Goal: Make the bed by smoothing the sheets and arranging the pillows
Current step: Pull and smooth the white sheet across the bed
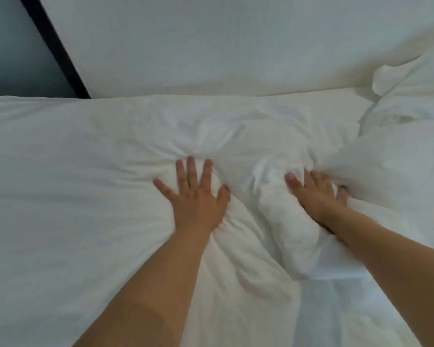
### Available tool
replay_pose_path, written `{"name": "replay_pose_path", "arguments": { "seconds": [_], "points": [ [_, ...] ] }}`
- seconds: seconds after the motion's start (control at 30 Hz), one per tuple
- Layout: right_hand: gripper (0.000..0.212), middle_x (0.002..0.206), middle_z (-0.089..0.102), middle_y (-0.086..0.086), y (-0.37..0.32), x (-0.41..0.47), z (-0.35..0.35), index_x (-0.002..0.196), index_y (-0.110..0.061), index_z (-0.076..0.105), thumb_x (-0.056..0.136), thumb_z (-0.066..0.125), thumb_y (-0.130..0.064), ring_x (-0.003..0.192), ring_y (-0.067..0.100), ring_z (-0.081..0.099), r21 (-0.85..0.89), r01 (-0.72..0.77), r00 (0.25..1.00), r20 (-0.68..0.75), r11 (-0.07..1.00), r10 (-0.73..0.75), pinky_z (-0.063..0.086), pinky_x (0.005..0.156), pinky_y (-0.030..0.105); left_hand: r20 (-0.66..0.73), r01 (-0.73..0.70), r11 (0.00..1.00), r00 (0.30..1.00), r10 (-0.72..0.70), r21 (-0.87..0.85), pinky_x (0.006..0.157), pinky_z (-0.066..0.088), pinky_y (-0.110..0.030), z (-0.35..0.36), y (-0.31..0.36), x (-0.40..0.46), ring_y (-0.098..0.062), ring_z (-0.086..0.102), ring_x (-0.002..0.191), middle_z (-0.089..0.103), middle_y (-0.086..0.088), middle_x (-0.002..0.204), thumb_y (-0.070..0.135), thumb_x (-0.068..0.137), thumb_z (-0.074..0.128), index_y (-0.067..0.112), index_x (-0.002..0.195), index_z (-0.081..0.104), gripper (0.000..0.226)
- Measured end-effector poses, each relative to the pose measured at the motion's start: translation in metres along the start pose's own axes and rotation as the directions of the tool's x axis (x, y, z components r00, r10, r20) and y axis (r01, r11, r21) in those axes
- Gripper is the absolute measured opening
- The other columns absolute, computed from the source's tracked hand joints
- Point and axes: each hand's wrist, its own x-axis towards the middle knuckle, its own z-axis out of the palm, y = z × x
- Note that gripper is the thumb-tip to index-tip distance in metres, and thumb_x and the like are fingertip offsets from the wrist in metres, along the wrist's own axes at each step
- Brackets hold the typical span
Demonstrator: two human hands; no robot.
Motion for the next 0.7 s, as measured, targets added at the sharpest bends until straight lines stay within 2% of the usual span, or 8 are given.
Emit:
{"name": "replay_pose_path", "arguments": {
  "seconds": [0.03, 0.07, 0.13, 0.2, 0.37, 0.47, 0.7],
  "points": [
    [0.087, 0.162, 0.006, -0.002, 0.01, 0.013, 0.012, 0.153, -0.033, 0.006, 0.081, 0.008, -0.081, 0.147, 0.015, -0.002, -0.012, 0.039, 0.998, -0.041, 0.999, -0.04, -0.007, 0.116, 0.051, -0.055, -0.005, 1.0, 0.998, 0.007, 0.025, 0.1, -0.01, -0.077, 0.005, 0.003, 0.016, -0.026, -0.009, 0.149, -0.002, -0.004, 0.163, 0.071, 0.087, 0.017, 0.037, 0.154, 0.007, 0.075],
    [0.079, 0.16, 0.013, -0.001, 0.017, 0.021, 0.026, 0.152, -0.034, 0.013, 0.086, 0.012, -0.077, 0.146, 0.015, 0.003, -0.059, 0.097, 0.984, -0.141, 0.994, -0.105, -0.004, 0.116, 0.049, -0.083, -0.008, 0.999, 0.997, 0.011, 0.035, 0.101, -0.007, -0.077, 0.008, 0.007, 0.033, -0.027, -0.005, 0.149, 0.002, -0.006, 0.163, 0.07, 0.087, 0.021, 0.036, 0.154, 0.012, 0.075],
    [0.073, 0.149, 0.036, 0.005, 0.027, 0.033, 0.052, 0.146, -0.028, 0.035, 0.085, 0.023, -0.066, 0.137, 0.019, 0.021, -0.098, 0.173, 0.899, -0.39, 0.98, -0.198, 0.007, 0.112, 0.047, -0.129, -0.017, 0.997, 0.991, 0.026, 0.07, 0.102, -0.001, -0.078, 0.015, 0.015, 0.063, -0.029, 0.001, 0.149, 0.011, -0.011, 0.161, 0.066, 0.087, 0.028, 0.033, 0.152, 0.021, 0.073],
    [0.068, 0.138, 0.05, 0.008, 0.028, 0.038, 0.066, 0.137, -0.022, 0.051, 0.082, 0.035, -0.058, 0.128, 0.025, 0.034, -0.076, 0.209, 0.816, -0.536, 0.975, -0.216, 0.017, 0.106, 0.048, -0.153, -0.004, 0.995, 0.988, 0.019, 0.095, 0.102, 0.0, -0.079, 0.021, 0.018, 0.073, -0.029, 0.003, 0.148, 0.015, -0.014, 0.158, 0.061, 0.087, 0.032, 0.03, 0.15, 0.026, 0.07],
    [0.062, 0.134, 0.052, 0.008, 0.032, 0.048, 0.073, 0.133, -0.02, 0.054, 0.08, 0.043, -0.051, 0.124, 0.029, 0.042, -0.09, 0.245, 0.736, -0.63, 0.965, -0.245, 0.021, 0.103, 0.049, -0.125, 0.023, 0.995, 0.992, -0.011, 0.093, 0.101, -0.003, -0.08, 0.019, 0.024, 0.08, -0.032, 0.004, 0.148, 0.017, -0.016, 0.156, 0.056, 0.085, 0.029, 0.023, 0.146, 0.035, 0.07],
    [0.063, 0.136, 0.047, 0.006, 0.031, 0.05, 0.08, 0.135, -0.021, 0.048, 0.08, 0.041, -0.05, 0.125, 0.028, 0.041, -0.069, 0.239, 0.75, -0.621, 0.969, -0.229, 0.015, 0.105, 0.048, -0.134, 0.024, 0.996, 0.991, -0.013, 0.082, 0.101, -0.003, -0.08, 0.015, 0.025, 0.079, -0.034, 0.008, 0.147, 0.022, -0.018, 0.154, 0.055, 0.084, 0.029, 0.019, 0.142, 0.04, 0.069],
    [0.064, 0.137, 0.04, 0.004, 0.031, 0.054, 0.088, 0.137, -0.021, 0.043, 0.08, 0.037, -0.05, 0.127, 0.026, 0.036, -0.073, 0.241, 0.75, -0.618, 0.968, -0.233, 0.009, 0.107, 0.045, -0.148, 0.041, 0.991, 0.989, -0.022, 0.125, 0.104, -0.003, -0.077, 0.01, 0.03, 0.072, -0.033, 0.011, 0.146, 0.025, -0.018, 0.153, 0.052, 0.087, 0.028, 0.019, 0.144, 0.038, 0.066]
  ]
}}
